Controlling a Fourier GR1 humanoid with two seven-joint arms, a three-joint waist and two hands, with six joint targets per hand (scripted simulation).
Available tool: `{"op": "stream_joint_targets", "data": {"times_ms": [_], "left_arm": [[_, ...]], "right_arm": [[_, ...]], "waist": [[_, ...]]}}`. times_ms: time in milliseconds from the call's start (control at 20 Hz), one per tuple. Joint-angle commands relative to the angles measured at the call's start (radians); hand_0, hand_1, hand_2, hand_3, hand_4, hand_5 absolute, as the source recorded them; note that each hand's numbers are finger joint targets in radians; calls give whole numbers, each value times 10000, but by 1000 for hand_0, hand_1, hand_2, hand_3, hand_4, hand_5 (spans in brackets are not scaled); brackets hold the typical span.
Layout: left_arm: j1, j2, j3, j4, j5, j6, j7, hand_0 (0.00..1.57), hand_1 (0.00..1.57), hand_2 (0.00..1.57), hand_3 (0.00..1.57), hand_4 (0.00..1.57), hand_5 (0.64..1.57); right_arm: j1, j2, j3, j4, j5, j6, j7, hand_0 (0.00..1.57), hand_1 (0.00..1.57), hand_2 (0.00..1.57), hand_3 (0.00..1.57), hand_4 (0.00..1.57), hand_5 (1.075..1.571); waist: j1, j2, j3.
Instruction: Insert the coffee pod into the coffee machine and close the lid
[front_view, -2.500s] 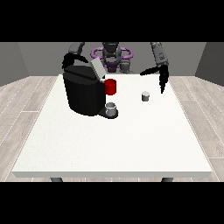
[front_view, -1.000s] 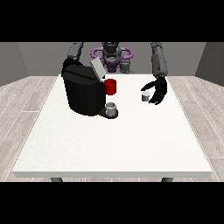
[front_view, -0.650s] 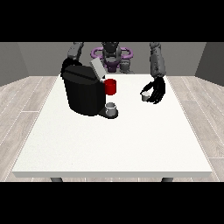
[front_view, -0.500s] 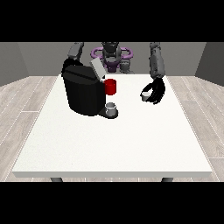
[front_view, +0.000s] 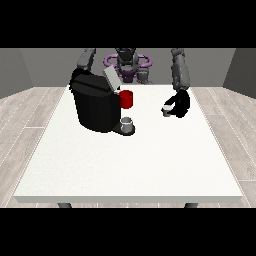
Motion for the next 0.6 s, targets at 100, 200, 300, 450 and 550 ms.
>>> {"op": "stream_joint_targets", "data": {"times_ms": [100, 200, 300, 450, 550], "left_arm": [[-578, 53, -208, -313, -17, -1115, -343, 1477, 1477, 1470, 1410, 632, 1571], [-1021, 151, -226, -442, 117, -1987, -125, 1400, 1400, 1423, 1364, 595, 1571], [-1355, 199, -93, -646, 133, -1753, -356, 1342, 1342, 1397, 1362, 593, 1571], [-1640, -219, -239, -938, 136, -2330, 447, 1243, 1243, 1327, 1315, 535, 1571], [-1496, -276, -365, -1076, -112, -1965, 105, 1256, 1256, 1331, 1292, 545, 1571]], "right_arm": [[211, -98, -163, 526, -253, 151, 125, 0, 0, 0, 0, 459, 1571], [-20, -41, -24, 729, -13, -51, 457, 0, 0, 0, 0, 493, 1571], [-57, -18, -90, 1021, -24, 8, -38, 0, 0, 0, 0, 488, 1571], [-209, -143, -300, 1438, -234, 193, 63, 0, 0, 0, 0, 443, 1571], [-61, -154, -292, 1319, -175, 207, -414, 0, 0, 0, 0, 456, 1571]], "waist": [[45, -741, -12], [286, -1113, -12], [197, -622, -12], [394, -1234, -11], [219, -1126, -13]]}}
